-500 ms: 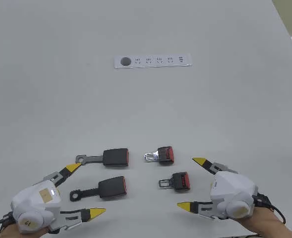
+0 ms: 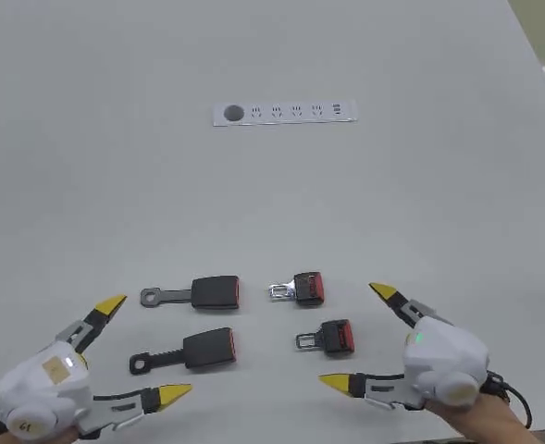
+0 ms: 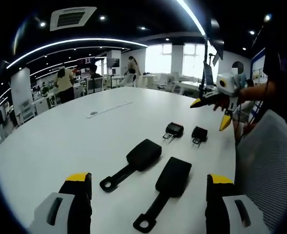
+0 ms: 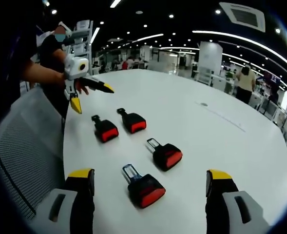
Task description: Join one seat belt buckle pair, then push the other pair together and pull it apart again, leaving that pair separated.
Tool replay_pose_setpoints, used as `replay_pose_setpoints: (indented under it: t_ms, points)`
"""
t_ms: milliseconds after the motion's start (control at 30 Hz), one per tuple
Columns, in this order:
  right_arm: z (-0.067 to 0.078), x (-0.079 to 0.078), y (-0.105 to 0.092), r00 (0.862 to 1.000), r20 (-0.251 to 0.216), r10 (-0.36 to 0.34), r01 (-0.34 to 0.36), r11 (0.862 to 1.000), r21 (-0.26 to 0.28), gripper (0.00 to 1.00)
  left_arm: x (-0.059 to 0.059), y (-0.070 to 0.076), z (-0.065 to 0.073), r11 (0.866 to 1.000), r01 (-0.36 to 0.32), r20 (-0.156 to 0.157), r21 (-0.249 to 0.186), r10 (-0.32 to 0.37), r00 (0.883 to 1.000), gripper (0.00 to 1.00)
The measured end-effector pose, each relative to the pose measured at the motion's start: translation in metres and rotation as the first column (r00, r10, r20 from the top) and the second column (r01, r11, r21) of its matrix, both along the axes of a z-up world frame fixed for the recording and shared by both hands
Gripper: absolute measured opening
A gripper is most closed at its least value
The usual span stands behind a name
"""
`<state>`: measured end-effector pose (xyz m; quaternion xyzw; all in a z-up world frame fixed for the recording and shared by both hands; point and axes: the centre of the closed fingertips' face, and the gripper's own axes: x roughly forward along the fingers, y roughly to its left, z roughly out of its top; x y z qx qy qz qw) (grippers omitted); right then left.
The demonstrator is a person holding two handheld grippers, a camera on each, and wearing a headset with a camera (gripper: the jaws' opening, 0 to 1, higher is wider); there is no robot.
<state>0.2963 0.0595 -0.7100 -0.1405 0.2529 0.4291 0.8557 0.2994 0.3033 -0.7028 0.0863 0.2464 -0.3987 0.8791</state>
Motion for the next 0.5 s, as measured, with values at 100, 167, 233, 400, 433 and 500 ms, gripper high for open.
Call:
replay_pose_setpoints:
  t_ms: [100, 167, 233, 400, 433, 500]
  points:
    - [-0.0003, -0.0001, -0.0007, 1.0, -0.003, -0.01, 0.01, 1.0, 0.005, 0.98, 0.0015, 0.0032, 0.0003, 1.0, -0.018, 0.007, -0.004, 0.018, 1.0, 1.0]
    - [-0.0007, -0.0002, -0.0014, 1.0, -0.001, -0.013, 0.013, 1.0, 0.003, 0.99, 0.0015, 0.0042, 0.0, 1.0, -0.021, 0.011, -0.004, 0.021, 1.0, 1.0]
    - [-0.0001, 0.0005, -0.002, 1.0, 0.005, -0.021, 0.021, 1.0, 0.009, 0.99, 0.0014, 0.0047, 0.0003, 1.0, -0.024, 0.014, -0.005, 0.024, 1.0, 1.0]
    - [0.0014, 0.0006, -0.0028, 0.999, 0.015, -0.029, 0.029, 0.999, 0.014, 0.99, 0.0003, 0.0057, -0.0006, 1.0, -0.027, 0.016, -0.006, 0.027, 1.0, 1.0]
    - [0.0013, 0.0005, -0.0029, 0.999, 0.016, -0.028, 0.028, 1.0, 0.013, 0.99, -0.0001, 0.0054, -0.0003, 1.0, -0.026, 0.016, -0.004, 0.026, 1.0, 1.0]
    - [0.0009, 0.0006, -0.0033, 0.999, 0.017, -0.029, 0.029, 0.999, 0.014, 0.99, -0.0006, 0.005, -0.0004, 1.0, -0.025, 0.016, -0.005, 0.025, 1.0, 1.0]
